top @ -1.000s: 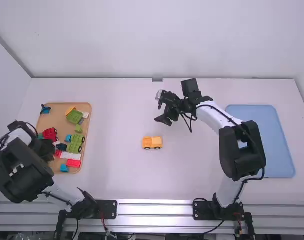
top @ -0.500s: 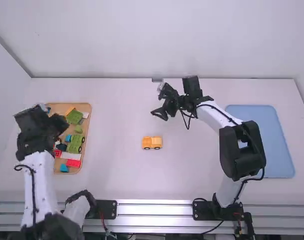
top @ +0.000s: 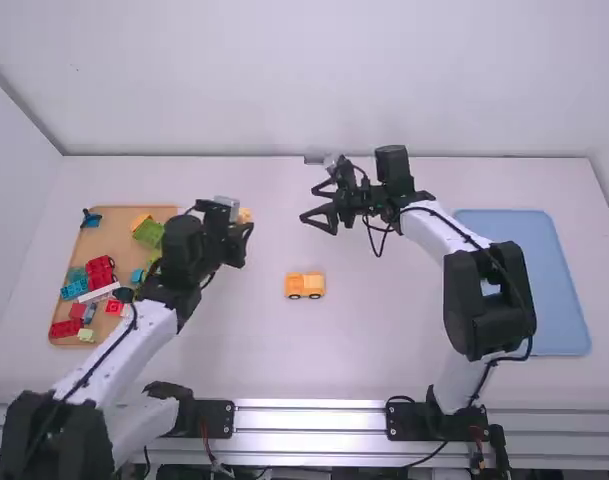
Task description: Assemble lego blocks to make yellow taxi
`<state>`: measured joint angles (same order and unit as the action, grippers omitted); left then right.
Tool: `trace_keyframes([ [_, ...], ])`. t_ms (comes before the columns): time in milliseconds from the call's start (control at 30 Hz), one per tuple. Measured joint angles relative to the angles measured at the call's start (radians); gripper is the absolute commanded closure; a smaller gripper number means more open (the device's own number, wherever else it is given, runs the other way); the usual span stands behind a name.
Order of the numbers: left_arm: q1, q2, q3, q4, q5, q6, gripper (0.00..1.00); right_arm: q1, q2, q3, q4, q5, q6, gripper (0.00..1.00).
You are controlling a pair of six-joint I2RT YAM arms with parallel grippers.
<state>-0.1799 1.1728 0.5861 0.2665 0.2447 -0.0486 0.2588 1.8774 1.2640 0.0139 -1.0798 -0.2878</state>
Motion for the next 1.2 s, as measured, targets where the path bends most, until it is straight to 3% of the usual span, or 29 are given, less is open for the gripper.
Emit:
trace_keyframes([
  [267, -0.17, 0.282, 0.048, 0.184, -0.097, 0.051, 0.98, -0.066, -0.135, -0.001, -0.156, 0.11, -0.035, 0.02],
  [367, -0.209, 0.346, 0.074, 0.237, -0.117, 0.075, 0.98, -0.053, -0.154, -0.047, -0.021, 0.114, 0.002, 0.01],
  [500, -0.254, 0.396, 0.09, 0.327, -0.135, 0.089, 0.98, -0.023, -0.137, -0.199, 0.32, 0.104, 0.167, 0.02],
  [633, -0.257, 0.396, 0.09, 0.379, -0.134, 0.09, 0.98, -0.043, -0.113, -0.299, 0.513, 0.07, 0.305, 0.01],
  [800, -0.26, 0.396, 0.09, 0.397, -0.106, 0.072, 0.98, -0.048, -0.11, -0.341, 0.568, 0.064, 0.379, 0.0],
  [933, -0.265, 0.396, 0.09, 0.396, -0.095, 0.07, 0.98, -0.016, -0.11, -0.353, 0.57, 0.07, 0.397, 0.12],
  [1200, -0.281, 0.396, 0.09, 0.39, -0.088, 0.068, 0.98, 0.008, -0.11, -0.365, 0.582, 0.08, 0.414, 0.21],
])
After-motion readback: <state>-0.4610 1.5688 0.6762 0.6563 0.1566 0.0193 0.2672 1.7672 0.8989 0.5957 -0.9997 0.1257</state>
